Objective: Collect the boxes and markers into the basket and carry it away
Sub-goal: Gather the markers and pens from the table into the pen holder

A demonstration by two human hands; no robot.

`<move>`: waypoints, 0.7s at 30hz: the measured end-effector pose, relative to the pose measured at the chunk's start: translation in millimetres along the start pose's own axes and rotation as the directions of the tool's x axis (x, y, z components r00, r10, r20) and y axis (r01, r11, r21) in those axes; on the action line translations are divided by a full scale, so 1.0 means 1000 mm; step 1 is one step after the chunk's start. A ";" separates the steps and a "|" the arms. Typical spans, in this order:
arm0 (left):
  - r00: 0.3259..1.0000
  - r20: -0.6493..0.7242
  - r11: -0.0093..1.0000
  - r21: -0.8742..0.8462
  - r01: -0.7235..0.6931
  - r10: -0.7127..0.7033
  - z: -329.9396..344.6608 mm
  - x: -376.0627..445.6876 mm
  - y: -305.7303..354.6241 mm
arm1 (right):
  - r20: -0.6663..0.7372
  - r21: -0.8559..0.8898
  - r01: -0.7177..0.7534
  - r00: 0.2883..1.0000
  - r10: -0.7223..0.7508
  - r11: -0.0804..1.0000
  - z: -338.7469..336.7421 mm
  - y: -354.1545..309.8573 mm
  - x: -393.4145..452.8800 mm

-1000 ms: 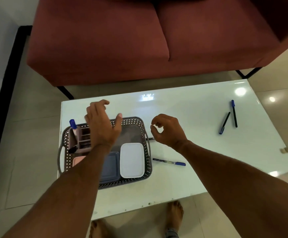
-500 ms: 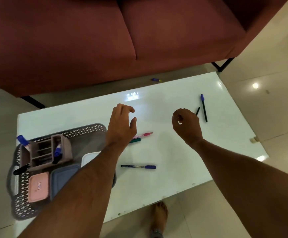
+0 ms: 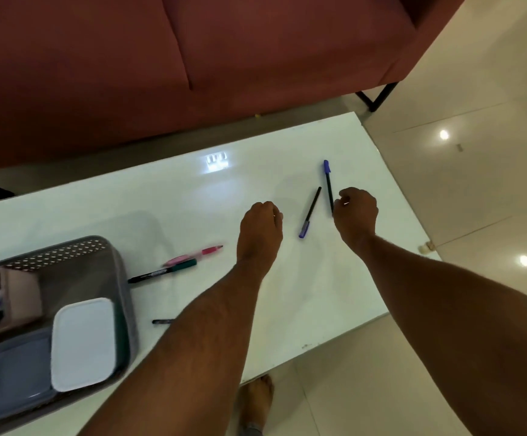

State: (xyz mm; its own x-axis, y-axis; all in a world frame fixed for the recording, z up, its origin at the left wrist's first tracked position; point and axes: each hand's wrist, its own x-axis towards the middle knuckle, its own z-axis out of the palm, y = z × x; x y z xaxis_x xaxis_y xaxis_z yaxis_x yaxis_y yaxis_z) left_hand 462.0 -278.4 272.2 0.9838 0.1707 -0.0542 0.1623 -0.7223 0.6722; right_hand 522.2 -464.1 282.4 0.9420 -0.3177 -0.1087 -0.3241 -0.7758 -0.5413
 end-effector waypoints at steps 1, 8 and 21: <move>1.000 0.013 1.000 -0.004 0.012 -0.011 0.011 0.003 0.006 | 0.024 0.001 -0.014 1.000 0.014 1.000 -0.001 0.003 0.007; 0.993 0.084 0.996 0.000 0.086 -0.085 0.059 0.021 0.032 | 0.109 -0.007 -0.059 0.992 0.059 0.998 0.009 0.014 0.043; 0.990 0.126 0.994 0.105 0.042 -0.055 0.098 0.032 0.037 | 0.181 -0.069 0.004 0.984 0.008 0.998 0.029 0.027 0.061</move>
State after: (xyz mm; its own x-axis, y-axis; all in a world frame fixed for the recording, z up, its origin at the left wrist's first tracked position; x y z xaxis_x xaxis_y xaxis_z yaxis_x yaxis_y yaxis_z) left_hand 507.1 -365.5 223.1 0.9750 0.1244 -0.1842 0.2107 -0.7810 0.5879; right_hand 573.0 -488.5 236.4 0.9396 -0.2204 -0.2620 -0.3254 -0.8130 -0.4828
